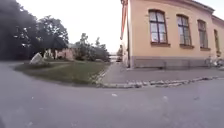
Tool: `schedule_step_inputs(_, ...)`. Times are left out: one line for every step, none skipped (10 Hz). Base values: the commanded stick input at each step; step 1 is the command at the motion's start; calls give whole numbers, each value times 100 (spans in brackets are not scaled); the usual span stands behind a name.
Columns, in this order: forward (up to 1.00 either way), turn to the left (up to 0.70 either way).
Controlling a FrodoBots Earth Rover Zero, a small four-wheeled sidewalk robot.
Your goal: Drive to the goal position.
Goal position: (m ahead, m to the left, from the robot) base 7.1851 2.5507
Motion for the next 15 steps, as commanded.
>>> schedule_step_inputs(44, 2)
schedule_step_inputs(44, 2)
schedule_step_inputs(44, 2)
schedule_step_inputs(44, 2)
schedule_step_inputs(44, 2)
schedule_step_inputs(44, 2)
schedule_step_inputs(44, 2)
schedule_step_inputs(44, 2)
schedule_step_inputs(44, 2)
schedule_step_inputs(44, 2)
schedule_step_inputs(44, 2)
schedule_step_inputs(44, 2)
schedule_step_inputs(44, 2)
schedule_step_inputs(44, 2)
schedule_step_inputs(44, 2)
